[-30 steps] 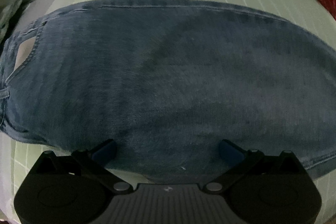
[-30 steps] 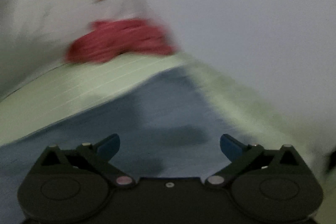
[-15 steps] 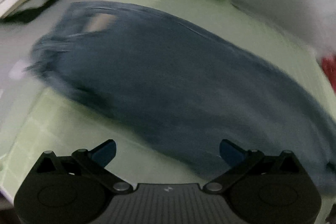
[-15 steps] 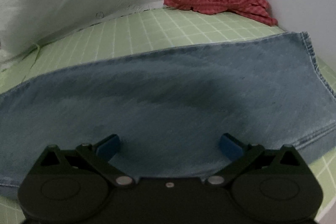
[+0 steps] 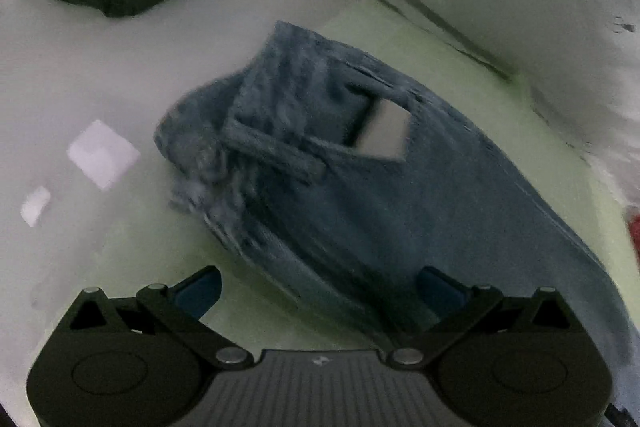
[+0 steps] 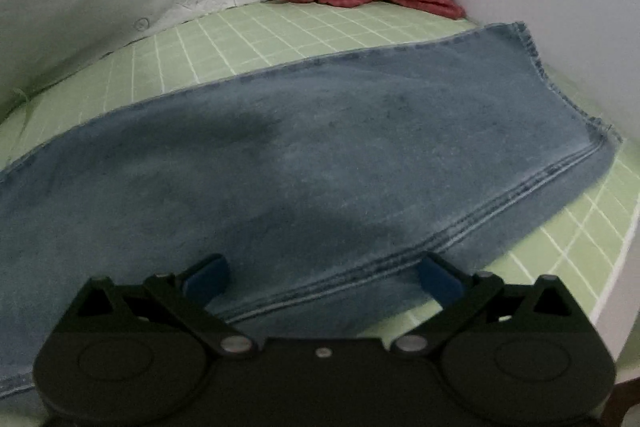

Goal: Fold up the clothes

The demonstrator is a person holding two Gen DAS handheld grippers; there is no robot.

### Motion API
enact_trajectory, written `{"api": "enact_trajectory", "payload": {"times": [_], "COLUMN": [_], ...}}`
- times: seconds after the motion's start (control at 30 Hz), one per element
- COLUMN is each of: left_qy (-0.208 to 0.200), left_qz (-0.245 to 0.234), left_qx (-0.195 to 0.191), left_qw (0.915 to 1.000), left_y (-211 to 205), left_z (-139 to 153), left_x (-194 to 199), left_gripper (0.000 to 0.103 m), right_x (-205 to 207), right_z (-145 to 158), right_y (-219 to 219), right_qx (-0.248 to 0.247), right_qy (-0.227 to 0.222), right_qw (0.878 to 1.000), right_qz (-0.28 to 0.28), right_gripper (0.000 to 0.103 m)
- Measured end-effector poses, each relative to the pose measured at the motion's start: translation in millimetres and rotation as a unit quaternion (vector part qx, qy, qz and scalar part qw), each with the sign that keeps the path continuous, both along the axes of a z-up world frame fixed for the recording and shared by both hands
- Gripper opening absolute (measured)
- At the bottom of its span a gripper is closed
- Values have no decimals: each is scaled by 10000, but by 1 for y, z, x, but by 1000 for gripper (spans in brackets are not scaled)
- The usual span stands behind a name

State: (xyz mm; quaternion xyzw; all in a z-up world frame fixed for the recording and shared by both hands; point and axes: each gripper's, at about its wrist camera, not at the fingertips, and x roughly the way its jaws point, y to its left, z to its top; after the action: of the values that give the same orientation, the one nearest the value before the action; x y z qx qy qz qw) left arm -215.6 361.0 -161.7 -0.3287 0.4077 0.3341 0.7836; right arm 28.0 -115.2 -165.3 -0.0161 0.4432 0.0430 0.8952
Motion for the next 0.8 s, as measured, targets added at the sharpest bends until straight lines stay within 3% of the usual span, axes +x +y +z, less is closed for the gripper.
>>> {"api": "enact_trajectory", "payload": {"times": [0.27,0.4,0.53,0.7,0.8], "left_qy": [-179,116,-20,-267,-501], "left_qz": [166,94,50,0,-318], "left_qx": [23,405,730,1124,1505], "left_qw": [9997,9991,9973,9933,9868], "left_y": [29,23,6,-15,-44], "left_z": [-9,0,24,55,81], "left_x": [11,20,26,32,45], "left_gripper": [101,72,39,30,28], "right_x": [-8,-8,-8,-8,-8], "right_z": [1,1,1,1,2], "right_y": [7,7,6,4,0], "right_qx": [1,-7,-9,4,27], "right_qy": [79,84,80,82,134], "right_qw": [9987,9983,9984,9991,9997], "right_qz": [-511,-583,-561,-405,-183], "right_gripper": [103,103,103,103,103]}}
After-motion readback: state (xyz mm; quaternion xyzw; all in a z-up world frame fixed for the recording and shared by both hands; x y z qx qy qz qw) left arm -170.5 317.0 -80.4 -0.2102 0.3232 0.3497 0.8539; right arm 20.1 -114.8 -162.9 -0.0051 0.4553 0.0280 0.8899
